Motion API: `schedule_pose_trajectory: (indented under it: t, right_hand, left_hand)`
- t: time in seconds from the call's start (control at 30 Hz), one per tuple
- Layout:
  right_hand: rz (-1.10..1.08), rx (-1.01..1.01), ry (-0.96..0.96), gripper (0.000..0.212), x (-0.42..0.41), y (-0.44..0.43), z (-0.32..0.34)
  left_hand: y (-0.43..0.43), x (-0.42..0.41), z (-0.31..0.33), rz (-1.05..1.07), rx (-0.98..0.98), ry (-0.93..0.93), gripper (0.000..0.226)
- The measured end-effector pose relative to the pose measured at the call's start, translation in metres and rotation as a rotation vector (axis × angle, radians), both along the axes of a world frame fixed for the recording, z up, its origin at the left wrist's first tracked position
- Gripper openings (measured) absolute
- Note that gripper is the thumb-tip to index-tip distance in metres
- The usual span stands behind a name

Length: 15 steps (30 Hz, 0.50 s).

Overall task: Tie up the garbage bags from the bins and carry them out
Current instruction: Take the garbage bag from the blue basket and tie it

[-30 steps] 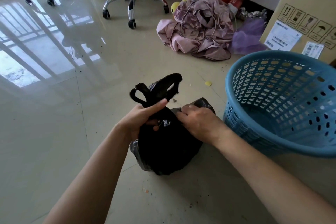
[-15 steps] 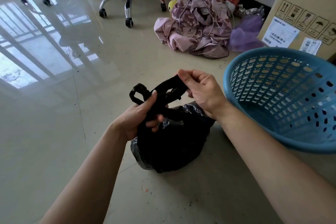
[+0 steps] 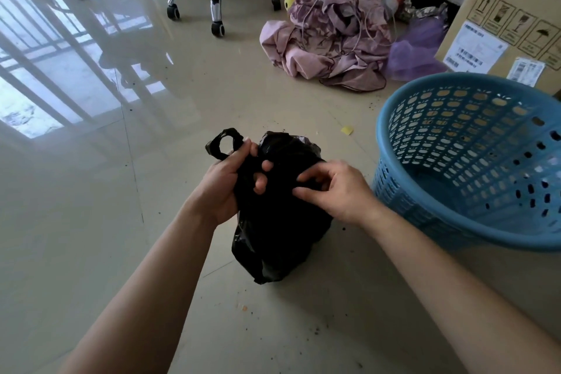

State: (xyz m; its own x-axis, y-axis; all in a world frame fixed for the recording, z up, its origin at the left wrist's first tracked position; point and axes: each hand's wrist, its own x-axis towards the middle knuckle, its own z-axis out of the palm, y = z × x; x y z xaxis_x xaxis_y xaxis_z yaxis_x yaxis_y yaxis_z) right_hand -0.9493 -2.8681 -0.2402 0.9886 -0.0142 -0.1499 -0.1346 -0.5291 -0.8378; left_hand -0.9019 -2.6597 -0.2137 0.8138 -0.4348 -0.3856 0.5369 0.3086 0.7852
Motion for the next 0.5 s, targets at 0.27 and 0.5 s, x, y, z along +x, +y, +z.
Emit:
schedule_pose_trajectory:
  t: [0.27, 0.5]
  right_hand:
    - [0.206, -0.032, -0.086, 0.064, 0.02, 0.0, 0.013]
    - [0.109, -0.15, -0.187, 0.023, 0.014, -0.001, 0.002]
  left_hand:
    - [-0.003, -0.003, 0.007, -0.131, 0.106, -0.096, 0.031]
    - [-0.009, 0.003, 0.003, 0.228, 0.427, -0.156, 0.033]
